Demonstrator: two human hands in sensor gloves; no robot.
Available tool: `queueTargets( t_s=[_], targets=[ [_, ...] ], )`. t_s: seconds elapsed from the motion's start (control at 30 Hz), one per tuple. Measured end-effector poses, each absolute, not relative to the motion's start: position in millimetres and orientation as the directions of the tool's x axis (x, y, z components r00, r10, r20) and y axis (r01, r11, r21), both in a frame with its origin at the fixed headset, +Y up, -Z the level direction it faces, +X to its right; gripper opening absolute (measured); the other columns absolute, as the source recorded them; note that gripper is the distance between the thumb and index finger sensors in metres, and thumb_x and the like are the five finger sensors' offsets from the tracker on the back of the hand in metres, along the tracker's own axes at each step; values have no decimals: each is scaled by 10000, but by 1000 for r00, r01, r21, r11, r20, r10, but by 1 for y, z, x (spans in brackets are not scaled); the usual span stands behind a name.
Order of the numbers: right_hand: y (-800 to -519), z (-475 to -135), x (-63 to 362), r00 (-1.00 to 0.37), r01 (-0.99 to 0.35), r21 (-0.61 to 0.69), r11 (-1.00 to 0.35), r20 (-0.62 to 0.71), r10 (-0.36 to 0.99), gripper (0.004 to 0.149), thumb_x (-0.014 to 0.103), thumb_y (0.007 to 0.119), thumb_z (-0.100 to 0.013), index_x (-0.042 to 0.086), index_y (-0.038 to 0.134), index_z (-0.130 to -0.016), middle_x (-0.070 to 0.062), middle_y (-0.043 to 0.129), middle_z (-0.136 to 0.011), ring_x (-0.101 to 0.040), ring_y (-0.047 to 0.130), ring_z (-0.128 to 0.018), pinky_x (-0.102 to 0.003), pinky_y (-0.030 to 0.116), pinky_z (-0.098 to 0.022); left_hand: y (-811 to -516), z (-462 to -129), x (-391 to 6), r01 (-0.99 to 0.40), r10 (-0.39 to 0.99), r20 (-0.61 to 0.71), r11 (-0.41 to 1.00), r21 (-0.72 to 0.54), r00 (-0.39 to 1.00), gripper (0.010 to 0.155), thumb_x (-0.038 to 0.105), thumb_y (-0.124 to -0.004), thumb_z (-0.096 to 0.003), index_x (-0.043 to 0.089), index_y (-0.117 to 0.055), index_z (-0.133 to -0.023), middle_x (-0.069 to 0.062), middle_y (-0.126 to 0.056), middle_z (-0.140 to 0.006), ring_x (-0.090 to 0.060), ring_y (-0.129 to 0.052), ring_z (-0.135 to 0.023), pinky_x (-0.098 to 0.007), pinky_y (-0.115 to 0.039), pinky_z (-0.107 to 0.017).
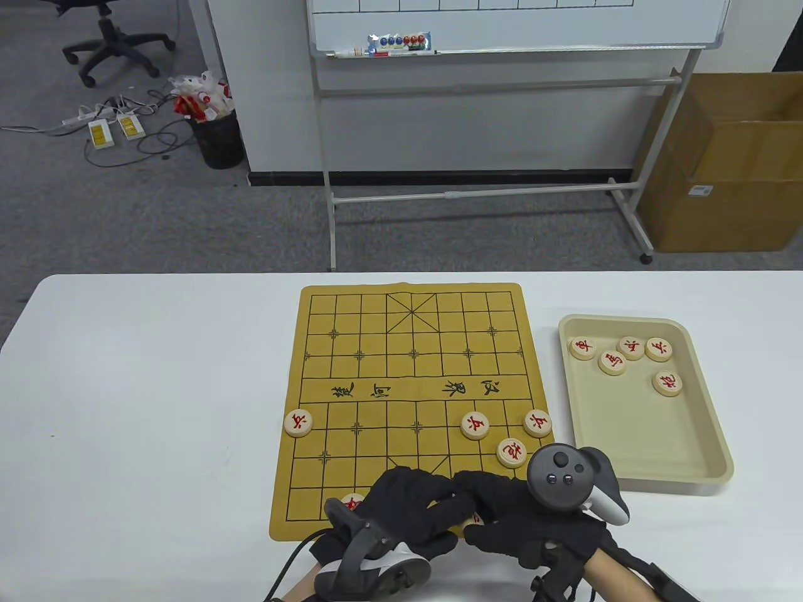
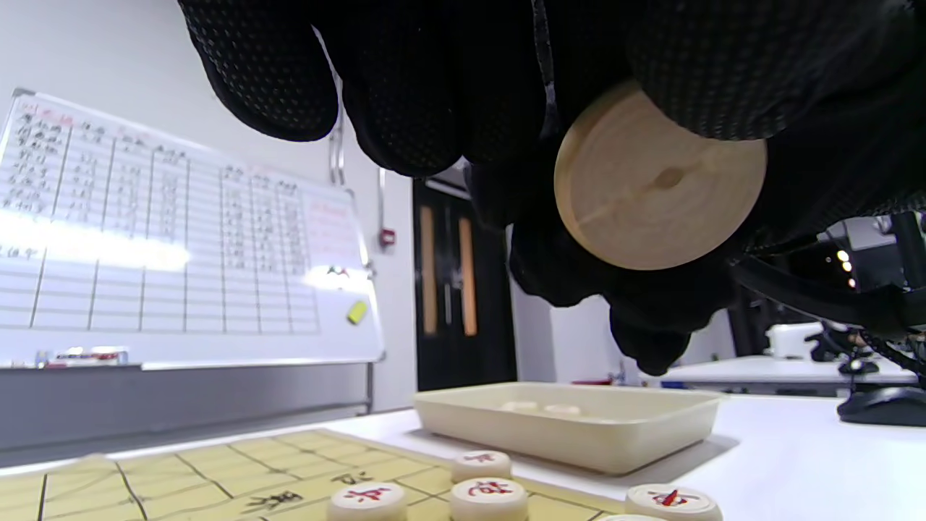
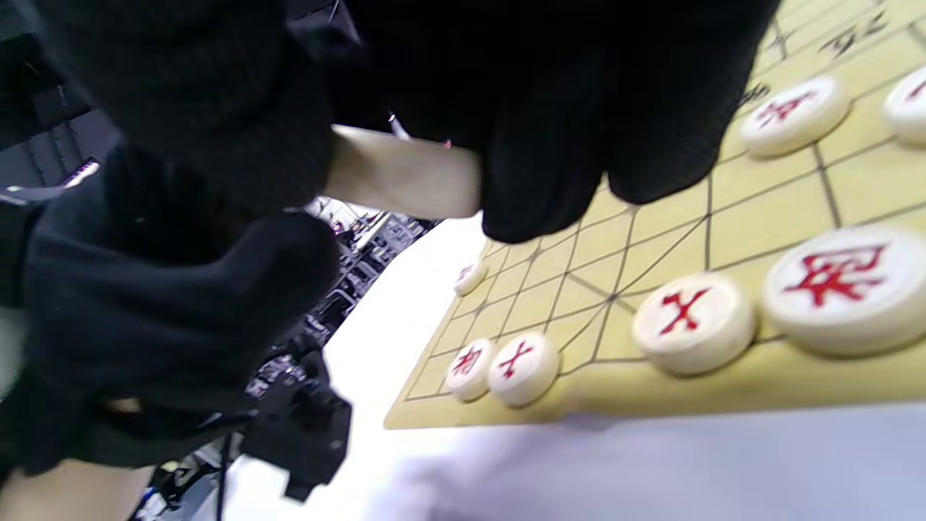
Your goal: Set up Chinese chess pieces
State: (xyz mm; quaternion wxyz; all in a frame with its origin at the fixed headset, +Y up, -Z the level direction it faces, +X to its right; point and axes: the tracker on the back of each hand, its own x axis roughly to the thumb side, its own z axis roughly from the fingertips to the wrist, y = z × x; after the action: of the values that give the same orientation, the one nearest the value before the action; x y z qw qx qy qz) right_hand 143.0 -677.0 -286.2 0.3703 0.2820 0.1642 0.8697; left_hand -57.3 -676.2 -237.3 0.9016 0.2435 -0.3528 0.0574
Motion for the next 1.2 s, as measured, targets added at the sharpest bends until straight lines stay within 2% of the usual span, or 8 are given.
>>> queueTargets(
  t_s=[0.13,0.23,0.3,0.4,0.53,0.7,1.03,1.2],
  targets=[
    [-684,-286,143,-548,-563,505,-654,364,753,800,446,895,-418,17,644,-1044,-232,844,-948,-323,1009,-669,-551,811,-613,-676,-237,-57,-284,-74,669,867,410,739,503,503,-820,-311,468,-810,-812,109,-867,-877,-123,-930,-791,-459,-794,-684],
    [-683,-286,146,-580,-592,403,-698,388,716,765,432,848,-448,26,626,-1057,-236,820,-968,-354,985,-715,-568,770,-630,-677,-242,-57,-241,-99,622,866,438,777,503,502,-841,-307,406,-830,-801,102,-870,-895,-134,-941,-810,-481,-790,-686],
    [-679,-282,151,-651,-586,250,-771,421,631,754,430,834,-452,36,629,-1061,-244,806,-980,-383,967,-731,-587,743,-637,-683,-253,-58,-123,-158,539,885,448,827,505,511,-850,-303,397,-836,-794,98,-870,-904,-144,-939,-823,-489,-786,-687],
    [-677,-280,159,-692,-559,183,-809,434,576,740,442,811,-461,54,629,-1064,-235,797,-993,-385,957,-749,-593,730,-641,-699,-271,-60,36,-234,455,914,403,859,514,522,-868,-286,386,-834,-781,90,-853,-933,-149,-929,-847,-497,-778,-695],
    [-673,-280,165,-688,-577,164,-800,432,584,731,442,805,-464,59,638,-1064,-237,801,-990,-391,955,-748,-598,723,-639,-719,-286,-56,130,-267,444,940,314,856,512,518,-879,-284,372,-836,-772,79,-846,-948,-157,-922,-862,-503,-773,-697],
    [-671,-280,168,-688,-576,152,-803,440,576,718,444,801,-466,71,651,-1061,-233,807,-987,-390,956,-746,-599,721,-638,-736,-290,-43,220,-333,439,932,288,834,514,522,-882,-278,370,-837,-768,83,-838,-957,-155,-916,-870,-498,-772,-700],
    [-671,-277,166,-694,-560,146,-816,456,557,706,449,794,-469,84,660,-1058,-218,812,-989,-385,957,-748,-591,721,-642,-748,-290,-35,334,-410,467,911,240,784,591,540,-894,-262,410,-750,-820,64,-779,-1015,-173,-863,-928,-513,-740,-730],
    [-672,-277,165,-700,-554,149,-819,449,555,709,448,794,-469,79,658,-1059,-221,813,-987,-390,955,-750,-593,720,-641,-752,-291,-35,366,-430,479,903,225,766,556,538,-869,-281,432,-753,-815,67,-775,-1020,-171,-858,-934,-509,-739,-732]
  ],
)
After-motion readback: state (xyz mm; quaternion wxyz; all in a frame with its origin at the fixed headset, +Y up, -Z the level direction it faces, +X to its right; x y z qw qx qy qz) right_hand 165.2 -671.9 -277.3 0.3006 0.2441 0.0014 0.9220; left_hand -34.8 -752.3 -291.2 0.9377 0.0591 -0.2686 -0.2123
